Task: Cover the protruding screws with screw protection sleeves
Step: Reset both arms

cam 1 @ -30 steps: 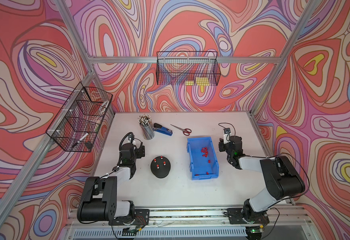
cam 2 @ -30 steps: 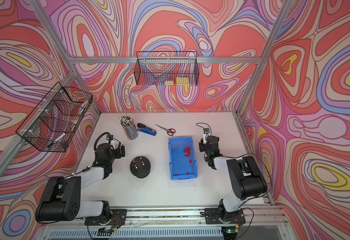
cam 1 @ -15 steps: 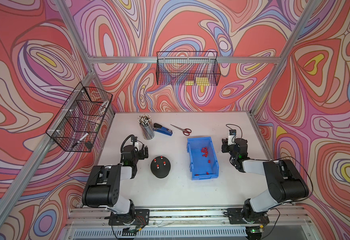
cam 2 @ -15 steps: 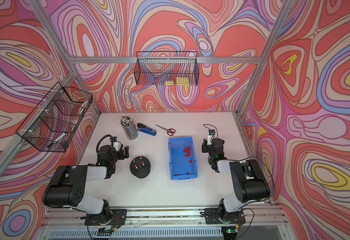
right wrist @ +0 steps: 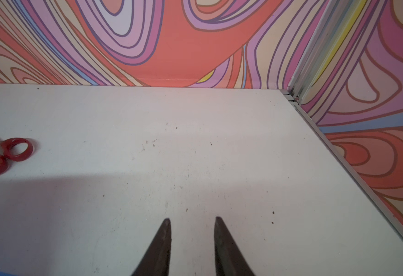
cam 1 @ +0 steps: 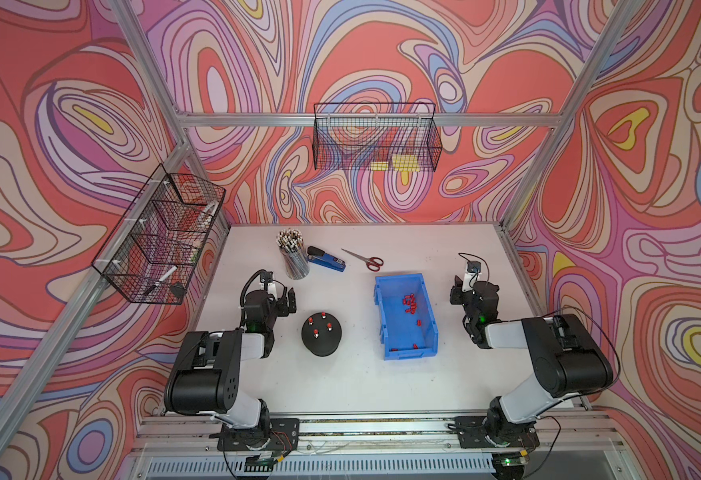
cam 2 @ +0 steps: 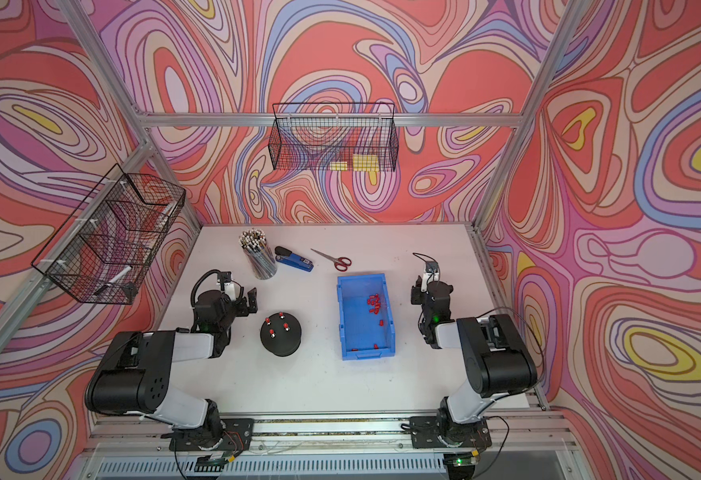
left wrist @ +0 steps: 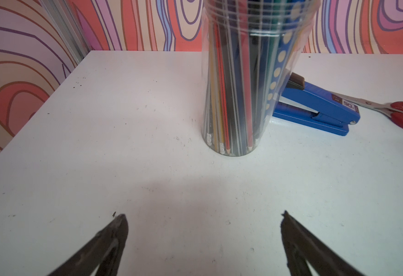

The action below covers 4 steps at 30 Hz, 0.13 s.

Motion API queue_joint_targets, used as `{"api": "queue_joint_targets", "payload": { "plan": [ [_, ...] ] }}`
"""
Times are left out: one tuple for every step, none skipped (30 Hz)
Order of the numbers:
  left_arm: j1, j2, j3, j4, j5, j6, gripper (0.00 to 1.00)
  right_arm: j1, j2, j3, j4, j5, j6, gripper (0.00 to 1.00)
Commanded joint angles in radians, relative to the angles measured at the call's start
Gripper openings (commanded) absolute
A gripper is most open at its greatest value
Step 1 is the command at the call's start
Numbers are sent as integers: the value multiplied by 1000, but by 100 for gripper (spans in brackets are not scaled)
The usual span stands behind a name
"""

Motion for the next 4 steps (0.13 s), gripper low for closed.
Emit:
{"api": "queue_joint_targets", "payload": {
  "plan": [
    [2, 10, 2, 31, 13, 17, 99, -16, 47, -33, 145, -43, -6, 35],
    [2, 9, 1, 27, 12, 17, 99, -19, 59, -33, 152, -51, -10, 35],
    [2, 8, -3, 36, 9, 15, 99, -18, 73, -31, 162, -46, -10, 36],
    [2, 8, -10, 47, 7, 13, 100, -19, 68, -25, 141, -23, 2, 38]
  ]
}}
